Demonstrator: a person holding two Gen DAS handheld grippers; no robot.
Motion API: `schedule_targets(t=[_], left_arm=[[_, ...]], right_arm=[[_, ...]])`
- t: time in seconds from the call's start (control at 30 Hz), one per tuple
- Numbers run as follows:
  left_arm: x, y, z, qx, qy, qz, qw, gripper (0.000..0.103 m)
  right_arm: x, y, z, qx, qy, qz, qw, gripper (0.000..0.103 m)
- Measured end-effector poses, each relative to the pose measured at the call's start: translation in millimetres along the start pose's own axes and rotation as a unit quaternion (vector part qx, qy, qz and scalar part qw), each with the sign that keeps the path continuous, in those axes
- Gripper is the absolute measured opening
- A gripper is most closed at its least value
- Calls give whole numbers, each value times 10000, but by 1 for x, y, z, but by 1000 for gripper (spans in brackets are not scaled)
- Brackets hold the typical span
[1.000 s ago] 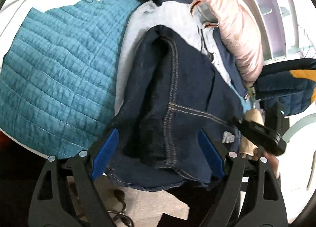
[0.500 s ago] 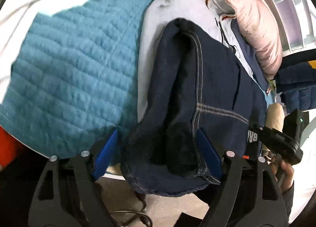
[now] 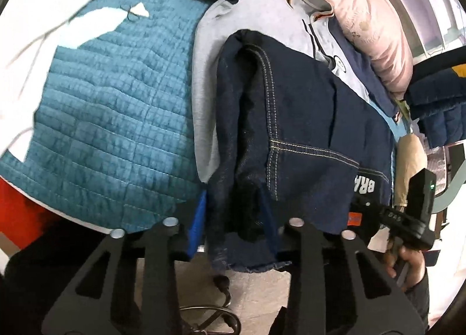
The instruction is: Fold large clothes
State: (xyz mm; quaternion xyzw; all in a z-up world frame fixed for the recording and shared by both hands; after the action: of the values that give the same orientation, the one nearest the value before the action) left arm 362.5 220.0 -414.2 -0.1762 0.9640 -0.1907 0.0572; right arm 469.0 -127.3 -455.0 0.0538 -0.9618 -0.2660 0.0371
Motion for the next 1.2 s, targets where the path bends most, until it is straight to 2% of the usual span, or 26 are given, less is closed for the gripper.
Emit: schedule_targets(t=[0.03,0.07,0.17,0.23,0.33,0.47,0.5,0.53,0.6,0.67,0.73,0.77,0.8,0.87,1.0,1.2], left_arm=[[1,-3,-2,99,32,23,9999,16],[2,-4,-4,94,28,31,9999,16],[3,-5,-1,29,123,58,9999,16],[3,-3,6,18,229,23,9997,16],[6,5,12,48,228,-204,9995,17],[7,4,15,-7,167,-229,9996,18],[7,5,13,47,114,-215,9997,14],[9,2,9,122,19,-162,9998,10],[13,-11,0,-5,-184,86,9998,8],[18,-25,-15,32,-385,316,9988,8],[21,-37,-25,79,-508,468,9976,8],[21,-41,-28,132,-513,509,9973,7],[22,-47,-32,259,-515,560,9968,7],[23,-57,-37,268,-572,662,9958,7],[24,-79,-49,468,-700,867,9927,7],[32,-133,-67,740,-850,1478,9826,7]], right_arm=[[3,2,-2,22,5,37,10000,0],[8,5,-6,20,15,50,10000,6],[24,10,-4,81,103,-54,9999,6],[31,0,5,42,54,15,10000,0],[30,-13,8,-368,19,198,9991,0],[35,-11,0,-383,25,189,9991,0],[38,-10,-2,-465,37,193,9987,5],[41,-8,-3,-581,47,193,9981,5],[47,-3,-5,-705,36,154,9974,5],[50,2,-5,-746,46,102,9971,5],[51,-3,9,-431,262,155,9986,5],[51,-7,19,-389,304,192,9986,0],[50,-10,24,-493,259,229,9982,0],[48,-15,25,-670,292,346,9967,0],[48,-10,26,-590,255,236,9977,0],[55,-5,9,-905,-11,154,9958,3]])
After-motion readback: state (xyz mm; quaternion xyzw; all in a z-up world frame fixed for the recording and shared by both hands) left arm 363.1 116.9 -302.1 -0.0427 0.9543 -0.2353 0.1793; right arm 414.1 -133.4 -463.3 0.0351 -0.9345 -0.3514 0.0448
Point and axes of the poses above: each gripper's, at about its wrist camera, not at the fingertips, and z roughly the way its jaws point, y to its left, x to its underside, the point moved 1 cm from there along z, roughly the way its jaws point, and after that the axes turned 12 degrees about y, right-handed, at the moved point
